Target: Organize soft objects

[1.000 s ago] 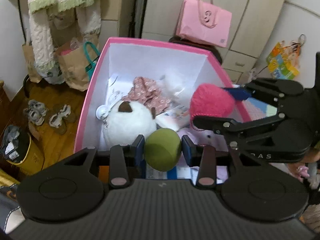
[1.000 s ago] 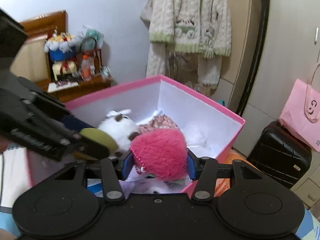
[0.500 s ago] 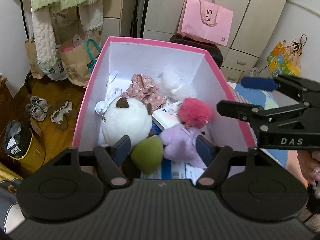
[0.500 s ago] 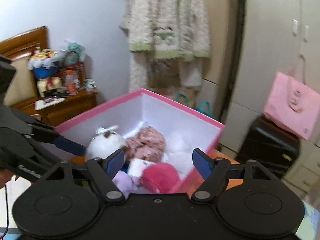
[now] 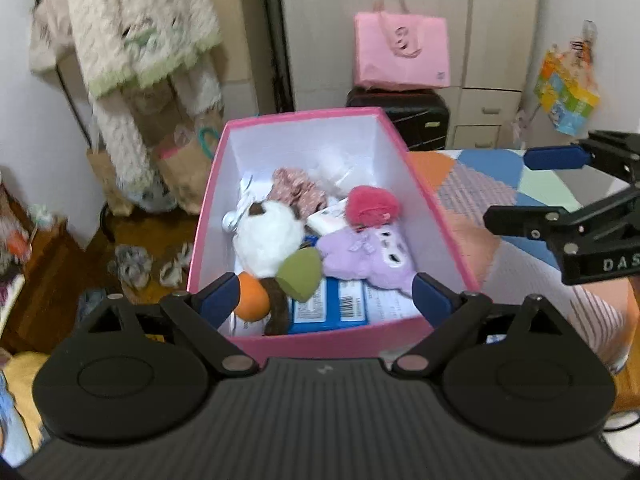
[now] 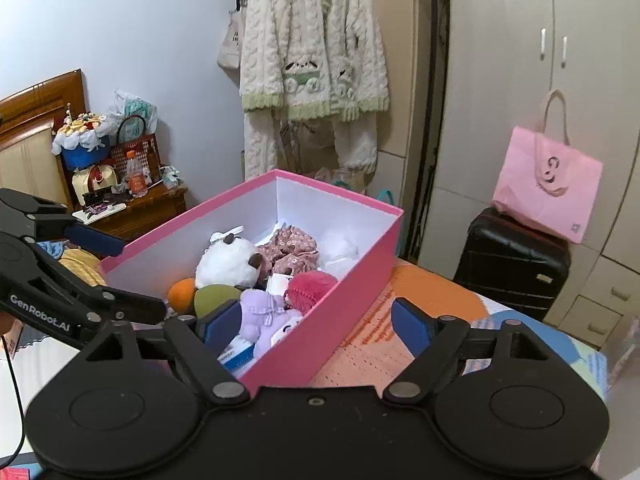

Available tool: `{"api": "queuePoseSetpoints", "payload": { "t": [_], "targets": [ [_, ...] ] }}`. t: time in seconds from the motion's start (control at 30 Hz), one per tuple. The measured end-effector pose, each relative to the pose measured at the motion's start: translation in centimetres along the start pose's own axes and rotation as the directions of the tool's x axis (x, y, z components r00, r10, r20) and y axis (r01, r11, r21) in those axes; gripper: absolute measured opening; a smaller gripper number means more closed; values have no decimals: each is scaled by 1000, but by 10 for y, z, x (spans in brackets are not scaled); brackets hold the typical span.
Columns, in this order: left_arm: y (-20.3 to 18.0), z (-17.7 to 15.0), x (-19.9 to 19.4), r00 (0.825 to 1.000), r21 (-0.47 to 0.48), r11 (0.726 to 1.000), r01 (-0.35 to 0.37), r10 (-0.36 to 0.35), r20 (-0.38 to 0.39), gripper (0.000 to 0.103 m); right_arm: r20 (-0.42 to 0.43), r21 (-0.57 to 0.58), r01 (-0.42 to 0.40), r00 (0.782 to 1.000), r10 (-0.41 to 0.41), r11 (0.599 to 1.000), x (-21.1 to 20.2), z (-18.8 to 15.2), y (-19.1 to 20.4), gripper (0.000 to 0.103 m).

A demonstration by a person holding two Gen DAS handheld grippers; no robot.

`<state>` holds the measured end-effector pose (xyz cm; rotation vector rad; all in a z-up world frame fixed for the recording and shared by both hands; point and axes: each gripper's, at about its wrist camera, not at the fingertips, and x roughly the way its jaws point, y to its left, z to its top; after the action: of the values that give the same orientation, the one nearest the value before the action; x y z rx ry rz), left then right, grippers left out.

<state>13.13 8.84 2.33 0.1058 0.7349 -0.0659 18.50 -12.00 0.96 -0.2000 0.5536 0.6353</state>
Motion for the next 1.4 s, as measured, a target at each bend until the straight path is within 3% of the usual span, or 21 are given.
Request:
{"api": "queuePoseSetpoints", "payload": {
  "t": [0.33, 0.43, 0.53, 0.67, 0.73, 0.83, 0.97, 1.03, 1.23, 1.4],
  "targets": [
    [-26, -12, -40, 998, -4, 1000, -14, 14, 61, 98, 1, 13, 77, 997, -77, 997, -55, -12, 10, 99],
    [-37, -21, -53, 993, 32, 999, -24, 20, 112, 98, -43, 5, 144, 989, -143, 990, -67, -13, 12, 99],
    [-44, -29, -65, 988, 22, 1000, 11, -14, 154, 98, 24, 80, 276, 960, -278, 958, -91, -24, 16, 100],
    [-51, -39, -76, 979, 5, 999, 48, -48, 198, 98, 75, 163, 230, 967, -244, 959, -117, -39, 17, 100],
    [-53, -44, -78, 975, -8, 999, 41, -39, 219, 98, 86, 177, 246, 961, -263, 953, -124, -45, 18, 100],
    [-54, -51, -80, 969, -35, 999, 33, -24, 245, 98, 89, 176, 317, 938, -335, 932, -128, -56, 22, 100],
    [-51, -56, -78, 964, -83, 995, 63, -39, 262, 98, 133, 221, 434, 874, -468, 873, -141, -75, 31, 100],
    [-50, -58, -76, 963, -102, 993, 59, -29, 268, 98, 140, 207, 456, 862, -487, 866, -145, -77, 35, 100],
    [-54, -64, -68, 957, -132, 991, 4, 35, 287, 98, 117, 270, 427, 875, -470, 863, -147, -85, 32, 100],
    [-56, -69, -63, 959, -145, 989, -11, 51, 278, 98, 111, 275, 434, 872, -477, 858, -143, -93, 40, 100]
  ]
}}
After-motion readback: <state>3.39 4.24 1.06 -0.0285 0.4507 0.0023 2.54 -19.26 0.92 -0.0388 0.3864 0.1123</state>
